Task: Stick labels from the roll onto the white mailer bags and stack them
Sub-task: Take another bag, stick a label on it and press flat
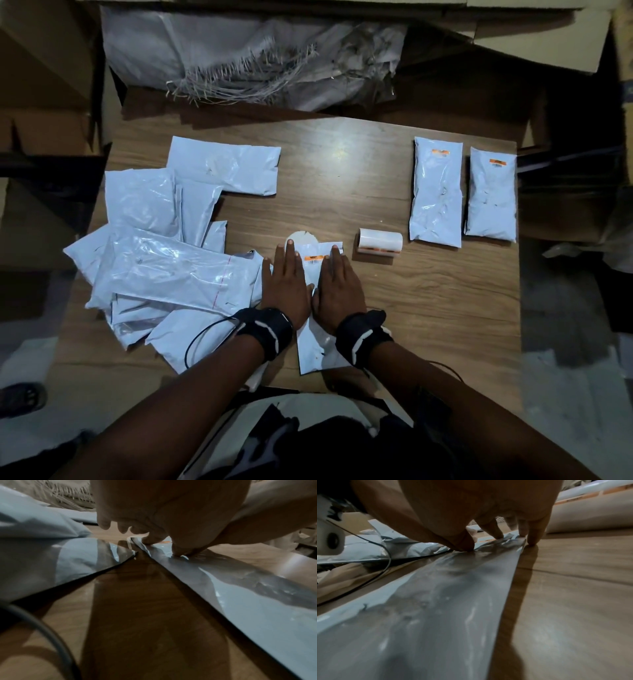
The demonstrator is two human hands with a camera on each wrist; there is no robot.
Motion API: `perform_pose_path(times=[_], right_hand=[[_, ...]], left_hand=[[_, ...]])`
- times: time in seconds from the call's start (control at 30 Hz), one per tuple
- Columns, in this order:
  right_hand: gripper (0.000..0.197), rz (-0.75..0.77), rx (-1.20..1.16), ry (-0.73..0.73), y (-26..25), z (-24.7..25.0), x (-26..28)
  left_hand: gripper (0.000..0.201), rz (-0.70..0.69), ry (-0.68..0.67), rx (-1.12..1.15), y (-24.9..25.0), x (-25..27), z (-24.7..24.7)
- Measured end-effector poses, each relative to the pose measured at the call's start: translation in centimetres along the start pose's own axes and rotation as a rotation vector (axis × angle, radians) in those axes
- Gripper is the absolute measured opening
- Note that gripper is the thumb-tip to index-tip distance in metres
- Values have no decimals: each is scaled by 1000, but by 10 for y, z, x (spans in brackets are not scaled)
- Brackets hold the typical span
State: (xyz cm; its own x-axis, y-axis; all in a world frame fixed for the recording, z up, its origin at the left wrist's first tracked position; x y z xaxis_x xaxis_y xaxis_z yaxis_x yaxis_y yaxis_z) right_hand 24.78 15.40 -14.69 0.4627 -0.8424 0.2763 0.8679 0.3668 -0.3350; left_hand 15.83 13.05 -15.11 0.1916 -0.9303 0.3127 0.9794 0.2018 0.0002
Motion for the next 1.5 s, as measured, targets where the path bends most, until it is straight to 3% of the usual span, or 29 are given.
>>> perform_pose_path(times=[0.13,0.27,0.37,0.47,0.57,0.7,0.87,1.03,1.1,1.2,1.37,1.5], right_hand=[[71,19,45,-21,-3,5,2],[75,-53,30,1,3,13,4],[68,-41,2,40,7,23,14],[58,-168,-69,6,32,29,37],[54,-291,-148,-73,53,23,55],[47,-281,-314,-140,46,12,58],[45,-291,-523,-142,45,20,61],[36,-263,-580,-50,55,34,68],[35,-261,-639,12,61,44,71],[37,-279,-755,128,76,68,76],[53,-268,-898,275,113,116,78],[55,-263,-908,374,157,155,72]], left_hand=[[68,-88,15,39,9,2,5],[71,-25,-72,2,3,3,6],[72,-42,-10,111,5,12,22],[56,-32,60,211,-2,31,34],[51,78,-37,263,-19,46,10],[45,142,-185,314,-23,54,-12],[20,185,-186,466,-20,57,-4],[7,154,-174,648,-8,64,5],[19,235,-144,824,-9,67,9],[19,232,-20,989,-2,62,29],[29,187,122,981,33,39,71],[34,-6,160,1011,94,11,108]])
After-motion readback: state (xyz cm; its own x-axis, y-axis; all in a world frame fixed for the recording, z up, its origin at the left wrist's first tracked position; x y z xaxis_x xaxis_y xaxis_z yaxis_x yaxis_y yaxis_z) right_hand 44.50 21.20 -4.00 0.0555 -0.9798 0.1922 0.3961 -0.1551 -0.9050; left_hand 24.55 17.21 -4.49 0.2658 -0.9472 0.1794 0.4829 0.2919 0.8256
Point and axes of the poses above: each hand's wrist, its own x-axis away from the middle knuckle, its own z-axis out of the back of the hand, y = z × x, the point moved 10 cm from there along -x, towards the middle knuckle, and after that the axes turned 7 degrees about y, right-handed, at the moved point
